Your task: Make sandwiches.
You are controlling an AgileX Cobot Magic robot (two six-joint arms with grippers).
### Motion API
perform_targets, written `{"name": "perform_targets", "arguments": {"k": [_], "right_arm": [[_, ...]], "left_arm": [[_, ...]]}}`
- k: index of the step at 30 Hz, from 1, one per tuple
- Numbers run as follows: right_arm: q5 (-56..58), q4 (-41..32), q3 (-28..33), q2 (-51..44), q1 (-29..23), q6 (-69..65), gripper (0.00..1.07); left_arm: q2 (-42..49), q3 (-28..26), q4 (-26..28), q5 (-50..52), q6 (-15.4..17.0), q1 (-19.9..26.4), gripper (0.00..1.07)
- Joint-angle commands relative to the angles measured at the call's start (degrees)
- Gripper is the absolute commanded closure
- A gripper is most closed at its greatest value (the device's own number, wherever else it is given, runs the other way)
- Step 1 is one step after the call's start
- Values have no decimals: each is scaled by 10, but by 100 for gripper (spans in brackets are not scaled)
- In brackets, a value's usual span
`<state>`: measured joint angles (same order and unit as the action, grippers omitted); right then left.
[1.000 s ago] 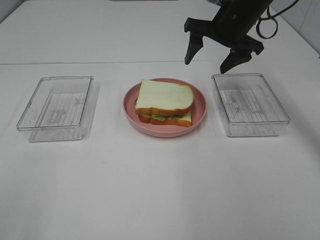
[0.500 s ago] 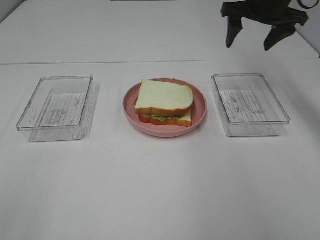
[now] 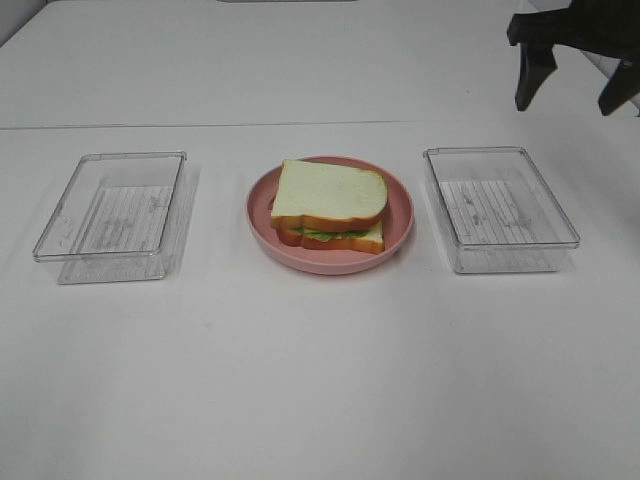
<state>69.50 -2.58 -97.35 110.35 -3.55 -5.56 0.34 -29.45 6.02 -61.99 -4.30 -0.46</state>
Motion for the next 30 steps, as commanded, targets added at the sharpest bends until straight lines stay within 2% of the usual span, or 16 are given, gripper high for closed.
{"name": "perform_targets", "arguments": {"k": [1,2,3,4,5,6,7,8,10,12,13,14,16,17,19,30], "right_arm": [[64,7,112,-88,-1,5,26],[64,7,112,-88,-1,5,26],[60,-1,180,-140,-1,5,26],[56,-1,209,-170,-1,5,26],[56,-1,209,-170,-1,5,26],[39,0,281,-232,-1,3,26],[29,1,315,-258,-1,2,26],[29,1,315,-258,-1,2,26],[-7,2,423,-384,-1,-6,26],[-14,3,443,-410,-1,-6,26],[-26,4,482,-476,-1,-6,26],[-26,4,482,-476,-1,-6,26],[-48,7,538,-563,-1,-6,26],[-48,7,538,-563,-1,-6,26],[-64,7,580,-642,-1,-5,26],[-66,36,689,-894,-1,-5,26]], "left_arm": [[10,-1,1,3,-1,-3,6],[10,-1,1,3,-1,-3,6],[10,-1,1,3,-1,-3,6],[10,-1,1,3,-1,-3,6],[10,-1,1,3,-1,-3,6],[10,-1,1,3,-1,-3,6],[10,-1,1,3,-1,-3,6],[10,-1,1,3,-1,-3,6],[10,-1,1,3,-1,-3,6],[10,-1,1,3,-1,-3,6],[10,-1,1,3,-1,-3,6],[10,-1,1,3,-1,-3,6],[10,-1,1,3,-1,-3,6],[10,-1,1,3,-1,-3,6],[10,-1,1,3,-1,-3,6],[10,-1,1,3,-1,-3,6]]}}
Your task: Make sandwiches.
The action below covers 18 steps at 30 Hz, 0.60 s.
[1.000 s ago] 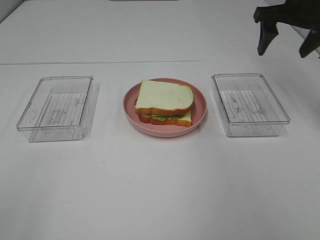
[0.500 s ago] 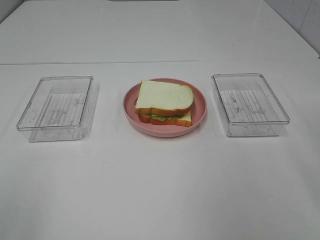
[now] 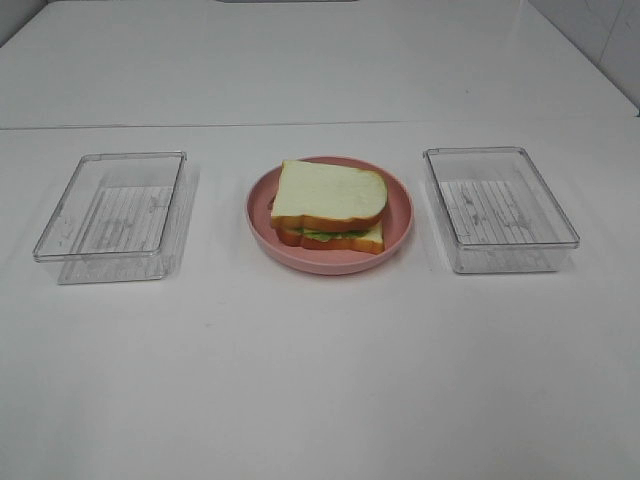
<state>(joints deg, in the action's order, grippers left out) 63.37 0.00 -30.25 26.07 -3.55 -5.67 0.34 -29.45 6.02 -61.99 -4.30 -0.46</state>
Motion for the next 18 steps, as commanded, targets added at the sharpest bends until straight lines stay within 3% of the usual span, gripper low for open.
{"name": "perform_targets", "arguments": {"k": [1,11,18], "right_arm": [[-5,10,18,-52,-1,-4,26],[-5,9,40,-229,-1,-3,27],[-2,10,41,-281,-1,-1,27]], "left_arm": [[10,-1,1,3,-1,-3,6],[10,-1,0,3,-1,-3,6],[10,-1,0,3,-1,-3,6]]}}
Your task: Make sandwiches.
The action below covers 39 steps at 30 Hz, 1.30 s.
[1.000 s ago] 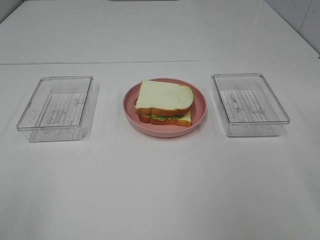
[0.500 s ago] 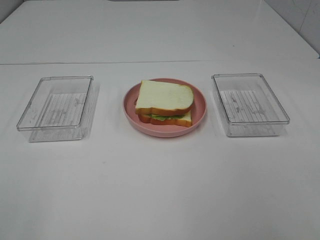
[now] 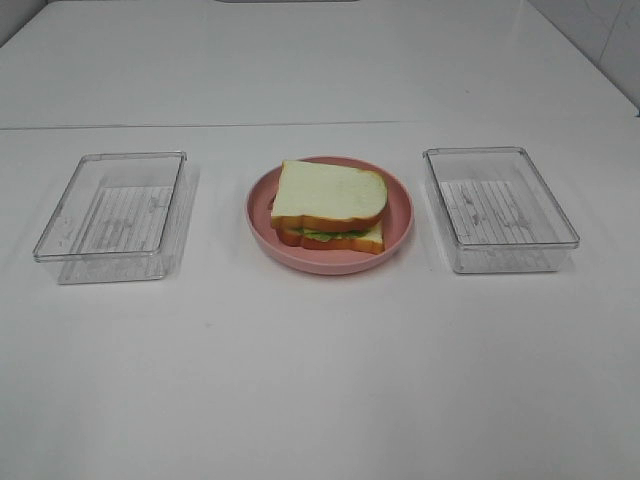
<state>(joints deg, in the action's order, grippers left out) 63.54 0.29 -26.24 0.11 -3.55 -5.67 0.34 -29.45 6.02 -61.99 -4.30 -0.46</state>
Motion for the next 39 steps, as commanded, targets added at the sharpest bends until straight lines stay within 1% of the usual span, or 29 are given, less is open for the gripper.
{"name": "perform_targets", "arguments": {"k": [1,13,39], "right_arm": [[-5,6,1,-20,-1,3,27],[-5,5,2,-22,-1,26,27],[-5,5,2,-22,-1,26,27]], "left_arm": [[10,-1,0,3,-2,-3,6],[10,-1,0,3,-2,-3,6],[10,-1,0,3,-2,-3,6]]}}
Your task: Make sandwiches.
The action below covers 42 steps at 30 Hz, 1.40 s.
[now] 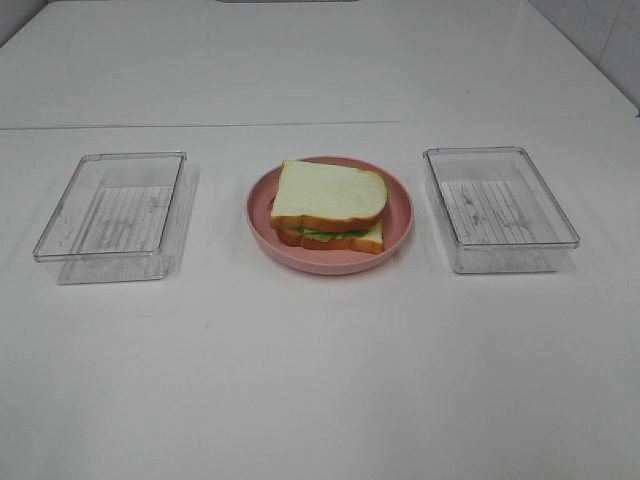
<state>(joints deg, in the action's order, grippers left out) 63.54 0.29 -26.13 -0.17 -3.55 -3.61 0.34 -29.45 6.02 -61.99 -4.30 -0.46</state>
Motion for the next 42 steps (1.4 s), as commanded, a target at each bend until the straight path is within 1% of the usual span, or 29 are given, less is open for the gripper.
{"name": "perform_targets", "arguments": {"k": [1,42], "right_arm": [[-5,5,1,-19,-1,5,27],[-5,5,1,-19,-1,5,27]], "left_arm": [[10,-1,0,3,-2,-3,6],[7,-1,0,3,-2,-3,6]]}}
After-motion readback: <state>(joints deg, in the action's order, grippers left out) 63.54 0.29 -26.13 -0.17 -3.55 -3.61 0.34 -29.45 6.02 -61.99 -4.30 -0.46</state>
